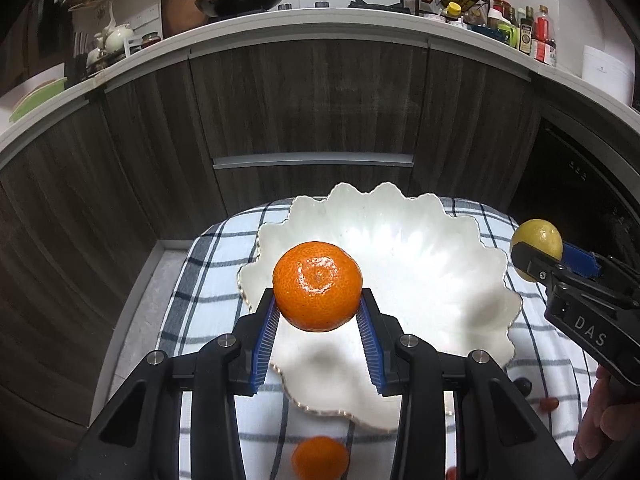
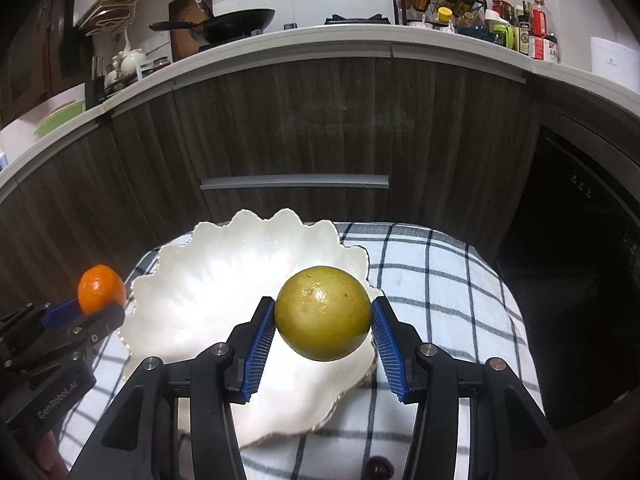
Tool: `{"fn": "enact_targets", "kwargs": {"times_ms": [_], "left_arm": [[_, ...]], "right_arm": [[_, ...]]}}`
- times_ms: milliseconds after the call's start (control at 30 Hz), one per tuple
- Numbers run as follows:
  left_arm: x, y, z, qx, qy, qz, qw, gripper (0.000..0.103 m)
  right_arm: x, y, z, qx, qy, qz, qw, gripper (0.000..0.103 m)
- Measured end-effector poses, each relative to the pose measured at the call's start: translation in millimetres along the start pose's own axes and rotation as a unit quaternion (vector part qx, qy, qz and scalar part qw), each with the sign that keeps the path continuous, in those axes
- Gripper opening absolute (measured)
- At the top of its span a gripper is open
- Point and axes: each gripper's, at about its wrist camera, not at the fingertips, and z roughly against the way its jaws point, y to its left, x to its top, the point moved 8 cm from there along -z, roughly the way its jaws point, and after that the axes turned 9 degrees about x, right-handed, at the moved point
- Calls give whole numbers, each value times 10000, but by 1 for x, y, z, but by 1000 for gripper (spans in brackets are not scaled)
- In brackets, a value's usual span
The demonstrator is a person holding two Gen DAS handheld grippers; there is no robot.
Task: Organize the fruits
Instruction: 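Lower the tangerine into the white bowl and open the left gripper while the right releases the citrus there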
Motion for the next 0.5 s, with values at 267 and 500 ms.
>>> {"fn": "enact_targets", "kwargs": {"times_ms": [267,500], "left_arm": [[11,-2,-18,-29,26,-25,10000,39],[13,-2,-35,-51,91,-7,9999,39]], "right_arm": [[9,-8,-22,-85,109,-31,9999,50],[10,-4,-36,-82,220,14,9997,50]]}}
